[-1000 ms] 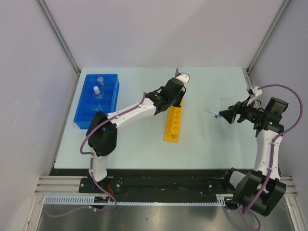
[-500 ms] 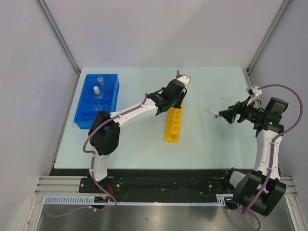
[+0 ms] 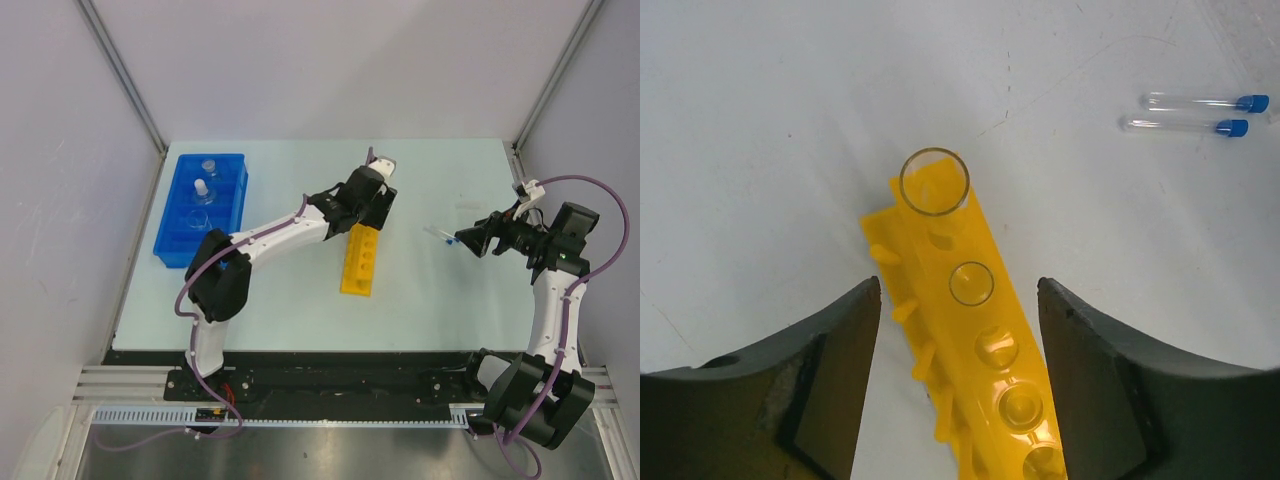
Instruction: Organize the chemistry lab equipment
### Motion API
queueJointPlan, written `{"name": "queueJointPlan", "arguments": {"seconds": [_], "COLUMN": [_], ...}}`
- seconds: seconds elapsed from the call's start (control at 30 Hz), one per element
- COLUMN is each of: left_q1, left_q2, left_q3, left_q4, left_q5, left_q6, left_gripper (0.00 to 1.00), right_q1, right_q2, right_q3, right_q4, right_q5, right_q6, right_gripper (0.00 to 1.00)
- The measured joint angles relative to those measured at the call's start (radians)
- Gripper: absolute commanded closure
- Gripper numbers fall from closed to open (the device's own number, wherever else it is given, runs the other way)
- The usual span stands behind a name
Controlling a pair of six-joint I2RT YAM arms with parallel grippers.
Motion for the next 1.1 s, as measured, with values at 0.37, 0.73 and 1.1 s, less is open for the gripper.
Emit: {"name": "queueJointPlan", "arguments": {"seconds": [0.37, 0.73, 1.1], "left_q1": [0.000, 0.078, 0.158], "left_q2": [-0.138, -0.436, -0.568], "left_q3": [-0.103, -0.401, -0.618], "left_q4": [0.027, 0.193, 0.248], "left_q5": [0.018, 0.208, 0.403], "left_q6": [-0.029, -0.124, -0.238], "left_gripper": [0.00, 0.00, 0.00], "right_q1": [0.000, 0.000, -0.002], "right_q2": [-0.005, -0.010, -0.012], "right_q3": [0.000, 0.000, 0.000], "right_q4": [0.000, 0.000, 0.000], "right_q5": [0.000, 0.000, 0.001], "right_q6": [0.000, 0.000, -0.002], "right_gripper": [0.21, 0.21, 0.21]}}
